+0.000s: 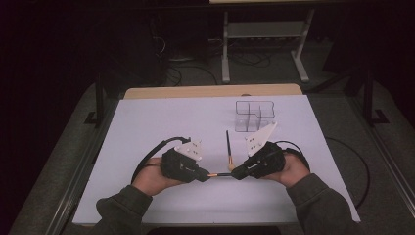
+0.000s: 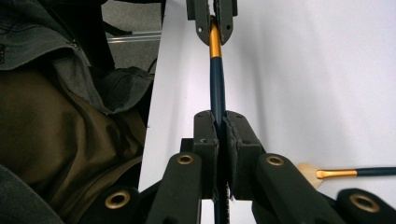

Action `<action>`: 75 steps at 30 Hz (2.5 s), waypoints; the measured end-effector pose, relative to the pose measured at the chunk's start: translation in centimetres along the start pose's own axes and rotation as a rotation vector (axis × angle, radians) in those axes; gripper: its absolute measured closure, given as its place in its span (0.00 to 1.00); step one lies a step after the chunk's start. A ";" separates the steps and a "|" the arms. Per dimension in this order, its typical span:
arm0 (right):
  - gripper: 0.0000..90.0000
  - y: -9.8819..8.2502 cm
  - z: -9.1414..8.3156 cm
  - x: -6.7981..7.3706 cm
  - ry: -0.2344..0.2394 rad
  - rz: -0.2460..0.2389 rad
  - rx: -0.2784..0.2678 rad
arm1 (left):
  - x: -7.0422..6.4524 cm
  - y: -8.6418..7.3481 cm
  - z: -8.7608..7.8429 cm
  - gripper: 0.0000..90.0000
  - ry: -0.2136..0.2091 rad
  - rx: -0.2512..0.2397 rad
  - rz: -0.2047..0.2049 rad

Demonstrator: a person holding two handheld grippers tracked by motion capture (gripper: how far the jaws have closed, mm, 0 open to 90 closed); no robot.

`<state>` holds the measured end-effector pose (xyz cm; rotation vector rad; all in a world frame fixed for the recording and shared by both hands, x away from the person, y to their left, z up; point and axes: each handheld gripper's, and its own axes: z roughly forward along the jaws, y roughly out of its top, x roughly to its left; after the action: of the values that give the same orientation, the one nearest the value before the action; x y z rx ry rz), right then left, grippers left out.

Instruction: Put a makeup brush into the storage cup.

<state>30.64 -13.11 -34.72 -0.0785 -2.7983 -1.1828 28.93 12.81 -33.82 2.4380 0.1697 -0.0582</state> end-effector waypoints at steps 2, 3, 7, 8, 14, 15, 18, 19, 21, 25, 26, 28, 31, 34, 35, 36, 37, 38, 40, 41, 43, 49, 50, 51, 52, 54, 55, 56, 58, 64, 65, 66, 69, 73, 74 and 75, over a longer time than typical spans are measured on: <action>0.92 -0.1 0.1 0.0 0.005 0.003 0.000 | -0.1 0.1 0.0 0.94 -0.003 0.013 0.006; 0.92 -0.1 0.1 0.0 0.007 0.001 0.001 | -0.1 0.1 0.1 0.94 -0.004 0.017 0.008; 0.92 -0.2 0.4 -0.1 0.012 -0.011 0.015 | -0.1 0.1 0.3 0.94 -0.011 0.029 0.023; 0.92 -0.3 0.4 -0.1 0.014 -0.006 0.020 | -0.1 0.2 0.3 0.94 -0.012 0.030 0.022; 0.91 -0.4 0.7 -0.1 0.023 -0.006 0.027 | -0.2 0.2 0.2 0.95 -0.016 0.032 0.035; 0.91 -0.4 0.7 -0.1 0.024 -0.004 0.027 | -0.2 0.3 0.2 0.95 -0.017 0.033 0.033; 0.91 -0.4 0.7 -0.1 0.026 -0.003 0.029 | -0.2 0.3 0.1 0.95 -0.017 0.031 0.034; 0.91 -0.4 0.8 -0.1 0.026 -0.002 0.031 | -0.2 0.3 0.1 0.95 -0.017 0.031 0.033; 0.90 -0.4 0.8 -0.2 0.029 0.003 0.037 | -0.2 0.3 0.1 0.95 -0.018 0.031 0.034; 0.89 -0.4 1.1 -0.2 0.031 -0.001 0.051 | -0.3 0.3 0.0 0.95 -0.014 0.030 0.036; 0.88 -0.4 1.2 -0.2 0.031 -0.002 0.053 | -0.3 0.3 0.0 0.95 -0.014 0.031 0.035; 0.88 -0.3 1.3 -0.2 0.032 -0.006 0.054 | -0.3 0.3 0.0 0.95 -0.013 0.031 0.035; 0.84 -0.3 1.5 -0.3 0.033 -0.004 0.059 | -0.3 0.3 0.0 0.95 -0.013 0.023 0.030; 0.77 -0.3 1.4 -0.4 0.032 0.009 0.061 | -0.3 0.4 -0.1 0.95 -0.011 0.028 0.031; 0.76 -0.2 1.4 -0.4 0.033 0.013 0.059 | -0.3 0.4 0.0 0.95 -0.011 0.029 0.032; 0.74 -0.2 1.4 -0.4 0.029 0.011 0.057 | -0.3 0.4 0.0 0.95 -0.011 0.034 0.035; 0.73 -0.1 1.4 -0.4 0.029 0.012 0.059 | -0.3 0.4 0.0 0.95 -0.012 0.041 0.037; 0.73 0.1 1.3 -0.4 0.025 0.012 0.060 | -0.3 0.5 0.1 0.95 -0.012 0.040 0.036; 0.72 0.4 1.3 -0.4 0.025 -0.001 0.061 | -0.3 0.5 0.1 0.95 -0.011 0.046 0.038; 0.72 0.7 1.2 -0.3 0.027 0.002 0.067 | -0.3 0.6 0.2 0.95 -0.012 0.048 0.037; 0.72 1.1 1.2 -0.2 0.024 0.001 0.080 | -0.3 0.6 0.2 0.95 -0.010 0.053 0.040; 0.74 2.6 1.5 -0.2 0.031 -0.020 0.107 | -0.4 1.0 0.3 0.95 -0.009 0.069 0.053; 0.75 2.8 1.6 -0.3 0.034 -0.030 0.112 | -0.4 1.1 0.3 0.95 -0.008 0.070 0.055; 0.76 3.0 1.7 -0.2 0.036 -0.034 0.119 | -0.4 1.1 0.4 0.95 -0.008 0.073 0.055; 0.76 3.2 1.8 -0.2 0.041 -0.040 0.122 | -0.3 1.2 0.4 0.95 -0.009 0.080 0.065; 0.78 3.5 2.1 -0.2 0.046 -0.043 0.139 | -0.3 1.3 0.4 0.95 -0.010 0.085 0.068; 0.79 3.6 2.3 -0.2 0.050 -0.045 0.146 | -0.4 1.3 0.5 0.95 -0.008 0.085 0.066; 0.80 3.7 2.4 -0.3 0.053 -0.041 0.153 | -0.4 1.3 0.5 0.95 -0.009 0.086 0.064; 0.82 3.9 2.7 -0.3 0.057 -0.035 0.165 | -0.5 1.3 0.7 0.95 -0.008 0.091 0.063; 0.90 4.2 3.3 -0.3 0.068 -0.035 0.198 | -0.5 1.6 0.9 0.95 -0.012 0.100 0.075; 0.90 4.1 3.5 -0.3 0.073 -0.035 0.198 | -0.5 1.6 0.9 0.95 -0.012 0.108 0.077; 0.90 4.1 3.5 -0.3 0.074 -0.031 0.202 | -0.5 1.6 1.0 0.95 -0.010 0.108 0.075; 0.91 4.0 3.6 -0.4 0.078 -0.029 0.204 | -0.4 1.6 0.8 0.94 -0.019 0.100 0.069; 0.91 4.0 3.5 -0.3 0.073 -0.028 0.191 | -0.4 1.7 0.5 0.94 -0.020 0.077 0.070; 0.91 4.0 3.5 -0.3 0.073 -0.028 0.187 | -0.4 1.6 0.4 0.94 -0.020 0.072 0.069; 0.91 3.9 3.5 -0.3 0.073 -0.030 0.184 | -0.4 1.7 0.4 0.94 -0.020 0.071 0.068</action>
<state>30.99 -7.88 -34.37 0.0214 -2.8372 -0.9083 28.78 11.25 -33.04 2.5110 0.0765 -0.0586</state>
